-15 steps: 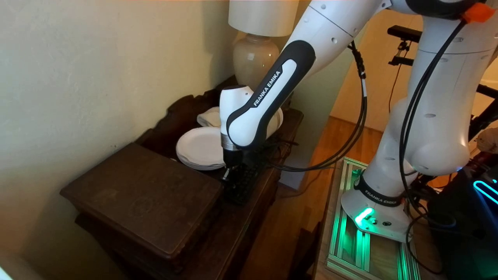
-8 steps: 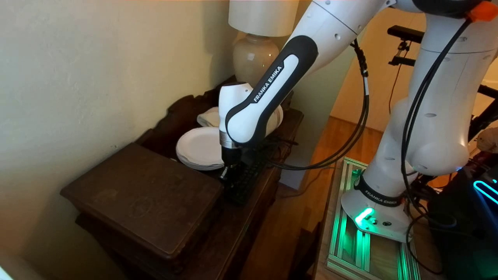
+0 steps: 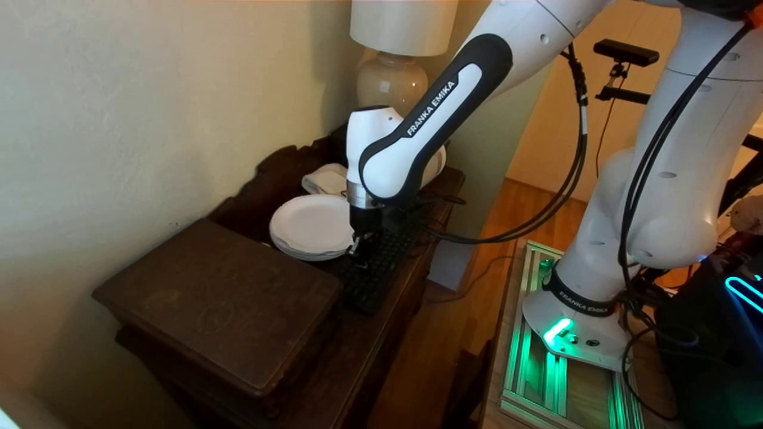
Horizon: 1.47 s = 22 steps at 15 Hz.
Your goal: Press the keys on the keyboard
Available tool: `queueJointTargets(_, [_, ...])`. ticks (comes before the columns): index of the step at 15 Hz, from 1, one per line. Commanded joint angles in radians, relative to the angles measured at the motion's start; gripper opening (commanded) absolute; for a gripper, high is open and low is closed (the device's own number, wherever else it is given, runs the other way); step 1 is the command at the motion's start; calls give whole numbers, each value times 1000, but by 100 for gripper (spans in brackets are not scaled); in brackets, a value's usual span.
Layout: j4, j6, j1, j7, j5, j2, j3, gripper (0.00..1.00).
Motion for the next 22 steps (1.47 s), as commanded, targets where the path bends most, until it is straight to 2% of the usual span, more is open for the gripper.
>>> queueJointTargets(1, [-51, -64, -26, -35, -84, -61, -33, 0])
queueJointTargets(7, [-66, -61, -50, 15, -277, -95, -98, 0])
queueJointTargets(9, [-65, -48, -53, 20, -297, -94, -104, 0])
queueJointTargets(12, [-65, -37, -51, 1, -243, -74, -93, 0])
queueJointTargets(22, [-64, 61, -50, 41, -243, -9, -93, 0])
